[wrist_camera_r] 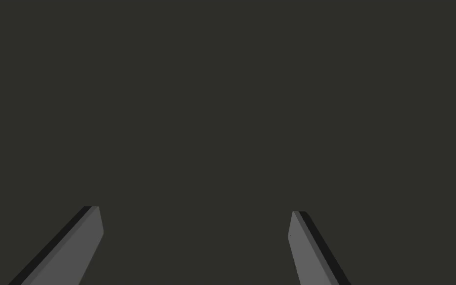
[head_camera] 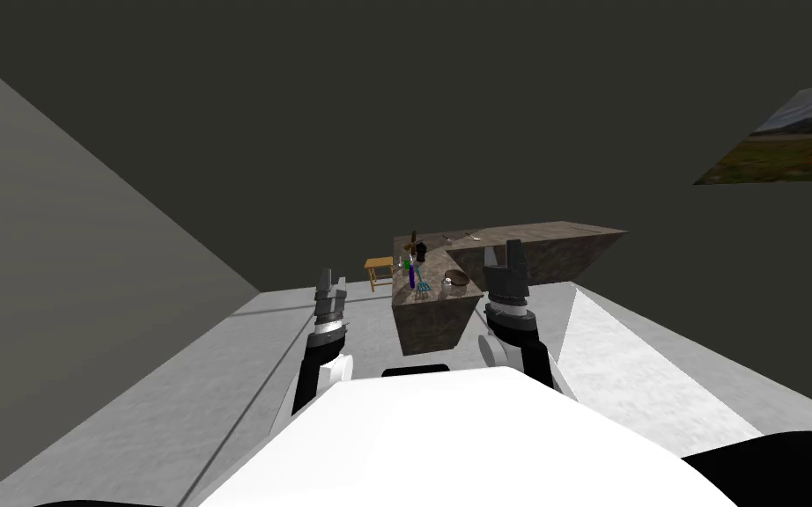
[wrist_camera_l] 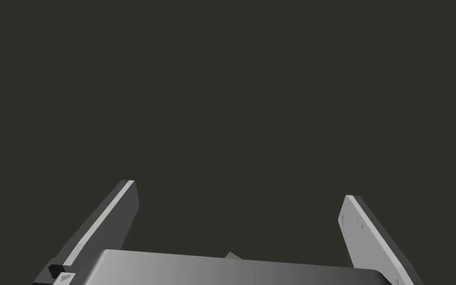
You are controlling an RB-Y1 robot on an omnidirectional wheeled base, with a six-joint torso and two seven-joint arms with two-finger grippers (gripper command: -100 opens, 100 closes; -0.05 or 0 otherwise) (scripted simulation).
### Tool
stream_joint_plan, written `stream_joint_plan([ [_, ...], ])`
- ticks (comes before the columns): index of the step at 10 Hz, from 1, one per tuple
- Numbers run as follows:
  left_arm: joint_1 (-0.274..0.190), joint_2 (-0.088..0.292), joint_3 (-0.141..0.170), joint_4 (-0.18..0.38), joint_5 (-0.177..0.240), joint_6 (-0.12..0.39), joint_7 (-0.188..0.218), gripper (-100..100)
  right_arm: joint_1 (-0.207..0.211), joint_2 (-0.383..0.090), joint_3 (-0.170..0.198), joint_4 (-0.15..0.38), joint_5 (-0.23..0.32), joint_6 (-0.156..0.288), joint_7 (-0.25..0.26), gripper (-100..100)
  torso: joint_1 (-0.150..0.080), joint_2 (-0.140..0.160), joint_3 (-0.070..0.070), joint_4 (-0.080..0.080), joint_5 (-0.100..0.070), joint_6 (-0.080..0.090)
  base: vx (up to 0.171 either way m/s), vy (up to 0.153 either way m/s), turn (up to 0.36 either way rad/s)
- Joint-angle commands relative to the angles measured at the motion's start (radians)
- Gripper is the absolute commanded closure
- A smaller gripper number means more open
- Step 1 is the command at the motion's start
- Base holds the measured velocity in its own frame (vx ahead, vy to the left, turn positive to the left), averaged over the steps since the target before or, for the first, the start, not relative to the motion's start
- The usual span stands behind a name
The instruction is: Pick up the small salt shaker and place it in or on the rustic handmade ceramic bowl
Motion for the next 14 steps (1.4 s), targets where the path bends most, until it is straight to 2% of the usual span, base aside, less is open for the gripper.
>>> stream_joint_plan([
  [1,0.0,0.0,0.0,0.0,0.0,0.0,0.0,0,-0.005,-0.048,-0.002,0.01,0.009,0.002,0.011,-100,0.0,0.0,0.0,0.0,0.0,0.0,-0.001,0.004,-0.033],
  [4,0.0,0.0,0.0,0.0,0.0,0.0,0.0,0,-0.023,-0.131,-0.012,0.048,0.048,0.008,0.055,-100,0.0,0.0,0.0,0.0,0.0,0.0,-0.006,0.01,-0.069],
  [6,0.0,0.0,0.0,0.0,0.0,0.0,0.0,0,-0.042,-0.165,-0.021,0.088,0.09,0.016,0.103,-100,0.001,0.0,0.0,0.0,0.0,0.0,-0.008,0.018,-0.103],
  [9,0.0,0.0,0.0,0.0,0.0,0.0,0.0,0,-0.078,-0.192,-0.04,0.161,0.17,0.032,0.19,-100,0.001,0.001,0.0,0.0,0.0,0.0,-0.011,0.025,-0.14],
  [10,0.0,0.0,0.0,0.0,0.0,0.0,0.0,0,-0.078,-0.192,-0.04,0.164,0.17,0.032,0.196,-100,0.001,0.0,0.0,0.0,0.0,0.0,-0.011,0.018,-0.042],
  [12,0.0,0.0,0.0,0.0,0.0,0.0,0.0,0,-0.106,-0.201,-0.054,0.222,0.232,0.044,0.26,-100,0.001,0.0,0.0,0.0,0.0,0.0,-0.01,0.02,-0.138],
  [13,0.0,0.0,0.0,0.0,0.0,0.0,0.0,0,-0.106,-0.201,-0.054,0.222,0.232,0.044,0.268,-100,0.001,0.001,0.0,0.0,0.0,0.0,-0.011,0.023,-0.063],
  [14,0.0,0.0,0.0,0.0,0.0,0.0,0.0,0,-0.12,-0.203,-0.062,0.252,0.264,0.051,0.306,-100,0.001,0.0,0.0,0.0,0.0,0.0,-0.006,0.019,-0.117],
])
